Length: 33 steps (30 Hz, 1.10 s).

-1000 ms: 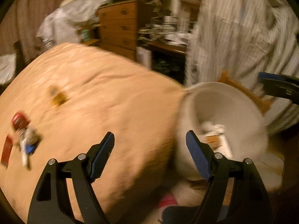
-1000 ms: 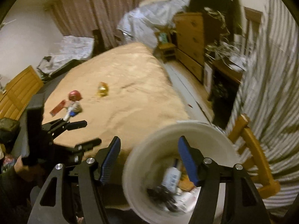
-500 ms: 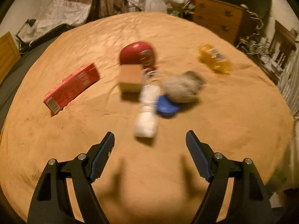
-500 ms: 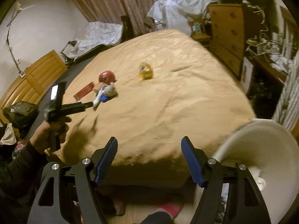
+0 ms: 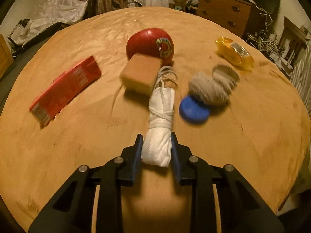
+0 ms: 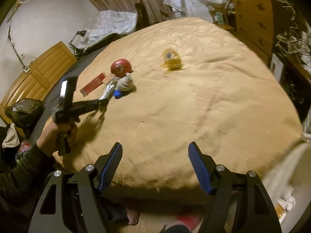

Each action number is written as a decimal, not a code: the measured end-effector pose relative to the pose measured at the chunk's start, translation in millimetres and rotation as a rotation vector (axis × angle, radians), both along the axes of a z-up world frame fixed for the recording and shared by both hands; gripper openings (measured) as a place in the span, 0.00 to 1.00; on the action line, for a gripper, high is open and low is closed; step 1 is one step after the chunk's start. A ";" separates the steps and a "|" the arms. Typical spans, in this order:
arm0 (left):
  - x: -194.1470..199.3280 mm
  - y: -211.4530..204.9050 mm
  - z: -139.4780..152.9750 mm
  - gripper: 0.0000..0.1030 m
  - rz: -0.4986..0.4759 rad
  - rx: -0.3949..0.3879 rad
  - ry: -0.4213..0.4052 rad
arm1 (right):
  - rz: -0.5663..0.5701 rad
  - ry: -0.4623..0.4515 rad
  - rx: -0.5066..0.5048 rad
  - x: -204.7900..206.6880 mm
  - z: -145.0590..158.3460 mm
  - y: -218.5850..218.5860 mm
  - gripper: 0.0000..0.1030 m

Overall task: Collect trash
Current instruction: 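Grasp the white string-tied packet with the left gripper while the right gripper grasps the grey knitted ball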

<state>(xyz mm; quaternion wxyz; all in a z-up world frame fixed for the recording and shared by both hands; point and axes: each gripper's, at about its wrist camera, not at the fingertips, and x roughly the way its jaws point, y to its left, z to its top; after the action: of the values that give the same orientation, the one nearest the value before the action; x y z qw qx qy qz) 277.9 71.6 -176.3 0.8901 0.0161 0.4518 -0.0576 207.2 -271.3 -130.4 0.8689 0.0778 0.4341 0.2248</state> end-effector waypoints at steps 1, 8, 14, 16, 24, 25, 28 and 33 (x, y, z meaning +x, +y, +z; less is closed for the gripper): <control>-4.5 5.2 -1.6 0.26 -0.003 -0.006 0.005 | 0.011 0.002 0.003 4.1 -2.2 5.7 0.69; -46.3 36.0 -9.7 0.29 0.001 -0.037 0.034 | 0.116 0.057 0.060 60.3 -25.8 70.0 0.69; -40.1 31.9 -0.9 0.56 0.023 -0.039 -0.017 | 0.106 0.142 0.239 123.4 -37.4 117.4 0.67; -36.2 32.0 -2.8 0.60 0.029 -0.045 -0.017 | 0.096 0.160 0.269 138.0 -39.6 130.2 0.67; -27.4 31.8 -15.7 0.60 0.023 -0.032 0.003 | 0.050 0.188 0.271 189.6 -49.8 177.8 0.67; -27.2 31.0 -16.1 0.60 0.023 -0.027 0.001 | 0.036 0.194 0.272 195.8 -51.8 181.3 0.67; -27.1 28.8 -16.8 0.60 0.027 -0.023 -0.004 | 0.011 0.205 0.261 210.4 -57.9 190.2 0.67; -31.8 26.6 -18.2 0.50 0.030 -0.004 -0.025 | -0.024 0.220 0.196 228.0 -72.7 198.1 0.52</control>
<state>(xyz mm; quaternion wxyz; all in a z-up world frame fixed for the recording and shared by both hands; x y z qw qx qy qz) 246.1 98.3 -194.4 0.8965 0.0081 0.4408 -0.0448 435.3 -73.2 -203.1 0.8069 0.1917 0.5016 0.2460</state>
